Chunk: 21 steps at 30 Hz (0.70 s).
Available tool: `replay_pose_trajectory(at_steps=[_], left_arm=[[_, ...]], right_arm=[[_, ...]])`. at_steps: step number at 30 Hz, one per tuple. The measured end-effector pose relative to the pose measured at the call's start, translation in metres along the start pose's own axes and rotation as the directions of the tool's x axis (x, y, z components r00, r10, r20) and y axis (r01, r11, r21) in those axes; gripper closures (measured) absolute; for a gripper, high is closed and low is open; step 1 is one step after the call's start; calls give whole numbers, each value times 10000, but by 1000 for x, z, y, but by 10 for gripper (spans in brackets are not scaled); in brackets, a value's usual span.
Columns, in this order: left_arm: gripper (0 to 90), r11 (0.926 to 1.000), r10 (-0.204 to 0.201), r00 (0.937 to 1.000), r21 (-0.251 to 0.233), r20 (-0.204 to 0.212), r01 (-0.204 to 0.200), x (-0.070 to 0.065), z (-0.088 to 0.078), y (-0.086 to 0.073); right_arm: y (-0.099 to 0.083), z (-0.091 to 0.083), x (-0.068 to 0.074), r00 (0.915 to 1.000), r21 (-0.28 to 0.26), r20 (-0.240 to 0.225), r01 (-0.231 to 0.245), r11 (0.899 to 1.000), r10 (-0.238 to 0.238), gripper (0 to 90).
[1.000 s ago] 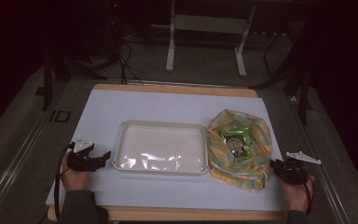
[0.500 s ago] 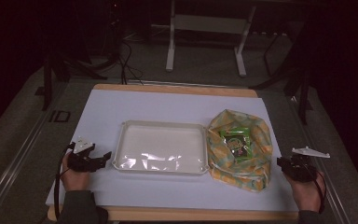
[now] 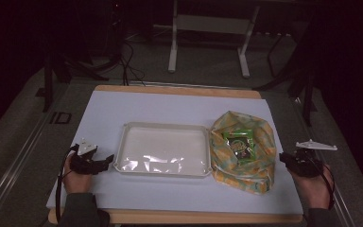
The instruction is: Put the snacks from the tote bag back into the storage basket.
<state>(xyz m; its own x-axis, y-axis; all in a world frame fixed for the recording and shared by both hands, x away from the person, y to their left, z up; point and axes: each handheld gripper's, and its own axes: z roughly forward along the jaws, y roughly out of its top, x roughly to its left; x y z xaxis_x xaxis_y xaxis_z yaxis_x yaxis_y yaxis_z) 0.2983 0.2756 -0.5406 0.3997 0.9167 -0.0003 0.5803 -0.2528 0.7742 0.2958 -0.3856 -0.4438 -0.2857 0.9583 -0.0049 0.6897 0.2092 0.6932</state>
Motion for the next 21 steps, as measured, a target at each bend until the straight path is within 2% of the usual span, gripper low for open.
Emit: replay_pose_trajectory(at_steps=[2, 3, 8, 9, 21], left_arm=[[227, 10000, 12, 10000, 4, 5, -12, 0, 0, 0], [227, 10000, 14, 10000, 14, 8, -14, 0, 0, 0], [227, 10000, 14, 10000, 32, 5, -14, 0, 0, 0], [227, 10000, 14, 10000, 30, 11, -14, 0, 0, 0], [227, 10000, 10, 10000, 96, 51, -10, 0, 1, 0]], right_arm=[[0, 0, 0, 10000, 0, 0, 0, 10000, 0, 813], [4, -1, 1, 9997, -52, -249, 27, 10000, -28, 797], [10, -1, 4, 9988, -69, -466, 124, 9999, -127, 772], [12, 1, 6, 9978, 10, -639, 203, 9998, -202, 761], [24, 16, 16, 9935, 274, -1110, 293, 9992, -261, 703]])
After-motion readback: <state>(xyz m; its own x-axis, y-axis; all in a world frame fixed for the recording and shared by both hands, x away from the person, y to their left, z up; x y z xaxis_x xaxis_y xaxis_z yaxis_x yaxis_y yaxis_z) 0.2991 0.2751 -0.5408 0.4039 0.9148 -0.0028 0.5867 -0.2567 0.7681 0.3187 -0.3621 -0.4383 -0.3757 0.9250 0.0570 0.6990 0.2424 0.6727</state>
